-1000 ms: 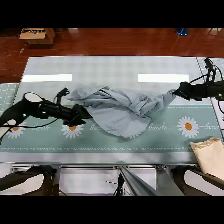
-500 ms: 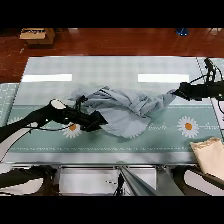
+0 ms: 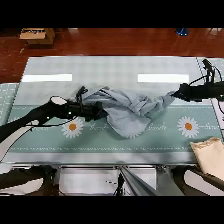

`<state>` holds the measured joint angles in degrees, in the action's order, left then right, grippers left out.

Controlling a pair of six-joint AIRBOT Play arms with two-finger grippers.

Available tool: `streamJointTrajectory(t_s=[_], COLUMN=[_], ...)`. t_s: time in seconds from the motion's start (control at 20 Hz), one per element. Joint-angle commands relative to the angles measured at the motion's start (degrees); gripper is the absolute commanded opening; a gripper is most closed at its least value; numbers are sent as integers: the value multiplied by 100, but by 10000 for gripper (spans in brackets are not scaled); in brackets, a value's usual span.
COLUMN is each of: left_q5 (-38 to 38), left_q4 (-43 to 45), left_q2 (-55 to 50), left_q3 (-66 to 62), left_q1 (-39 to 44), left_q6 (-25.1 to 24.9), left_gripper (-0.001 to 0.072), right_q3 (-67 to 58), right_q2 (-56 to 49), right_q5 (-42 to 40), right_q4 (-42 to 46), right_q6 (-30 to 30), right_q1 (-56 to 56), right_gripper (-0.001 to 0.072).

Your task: Fold the shirts.

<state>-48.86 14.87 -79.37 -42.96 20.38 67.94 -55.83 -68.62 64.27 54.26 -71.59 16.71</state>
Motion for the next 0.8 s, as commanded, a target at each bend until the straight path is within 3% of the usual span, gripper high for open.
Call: streamJointTrajectory(t_s=[0.0, 0.2, 0.35, 0.55, 0.75], left_q5=[-151, -13, 81, 11, -437], left_q4=[-98, -57, 151, 516, 527], left_q2=[981, 2874, 3869, 4684, 5169], left_q3=[-463, -1397, -2076, -2546, -2868], left_q1=[-144, -1029, -1934, -2761, -2870], left_q6=[-793, -828, -824, -337, -201], left_gripper=[14, 14, 14, 14, 14], right_q3=[-7, -7, -114, -647, -1504], right_q2=[516, 1884, 2889, 3764, 4212], right_q5=[-4, -636, -1027, -1045, -789], right_q4=[9, -31, -11, -13, 94], right_q6=[153, 103, -496, -1349, -1685], right_q1=[2, 2, 2, 2, 2], right_gripper=[24, 24, 24, 24, 23])
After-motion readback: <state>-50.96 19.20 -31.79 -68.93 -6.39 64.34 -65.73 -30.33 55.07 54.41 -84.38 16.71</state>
